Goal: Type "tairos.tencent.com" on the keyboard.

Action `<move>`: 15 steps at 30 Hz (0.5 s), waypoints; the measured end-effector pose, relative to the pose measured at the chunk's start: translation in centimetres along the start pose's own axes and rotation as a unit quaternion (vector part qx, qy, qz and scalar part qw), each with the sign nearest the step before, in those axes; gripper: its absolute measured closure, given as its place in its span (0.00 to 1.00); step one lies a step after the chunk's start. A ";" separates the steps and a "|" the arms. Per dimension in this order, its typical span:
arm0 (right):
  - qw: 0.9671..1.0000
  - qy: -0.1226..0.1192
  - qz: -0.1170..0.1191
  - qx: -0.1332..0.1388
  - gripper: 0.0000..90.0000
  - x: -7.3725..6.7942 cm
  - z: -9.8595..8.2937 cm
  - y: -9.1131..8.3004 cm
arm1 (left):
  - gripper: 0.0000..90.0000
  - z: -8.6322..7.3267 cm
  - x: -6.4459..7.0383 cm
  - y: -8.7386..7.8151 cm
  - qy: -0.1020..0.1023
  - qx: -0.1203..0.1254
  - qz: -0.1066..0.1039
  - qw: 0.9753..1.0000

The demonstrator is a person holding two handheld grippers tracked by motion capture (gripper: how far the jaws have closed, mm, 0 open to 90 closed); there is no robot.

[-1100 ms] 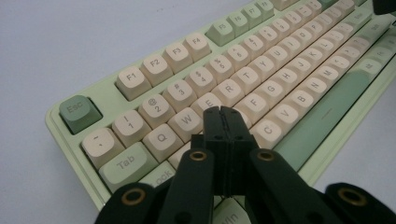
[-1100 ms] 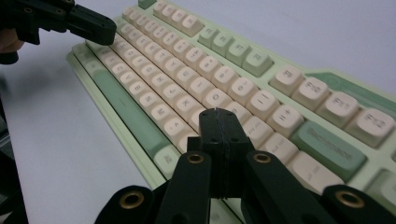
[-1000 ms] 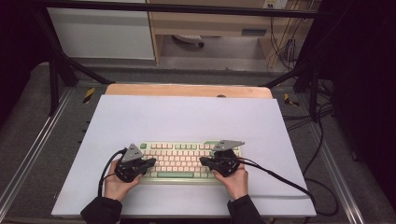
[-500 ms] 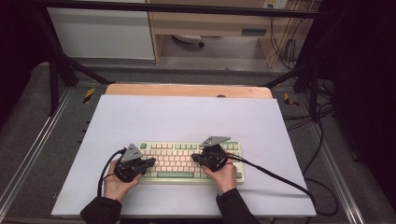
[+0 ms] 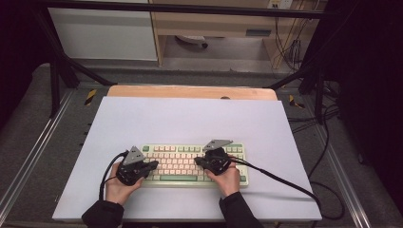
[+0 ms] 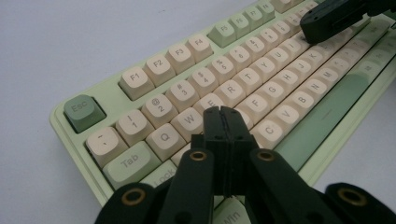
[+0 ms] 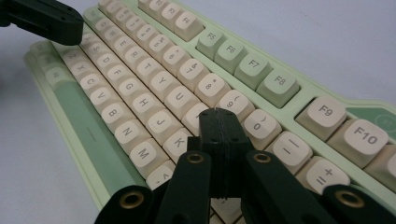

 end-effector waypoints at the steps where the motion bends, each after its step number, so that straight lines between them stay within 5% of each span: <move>1: 1.000 0.000 0.003 0.002 1.00 0.0 0.1 -0.2 | 1.00 0.0 0.0 0.0 0.000 0.000 0.000 1.000; 15: 1.000 -0.010 0.010 0.013 1.00 -0.6 0.7 -3.3 | 1.00 0.2 0.1 0.0 -0.002 0.002 -0.002 1.000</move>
Point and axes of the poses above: each handheld gripper's, and its own axes: y roughly forward along the jaws, z roughly out of its top, x roughly to its right, the point moved 7 cm from there along y, roughly forward along the jaws, and after that the axes turned 7 degrees about -y, right-handed, at the moved point
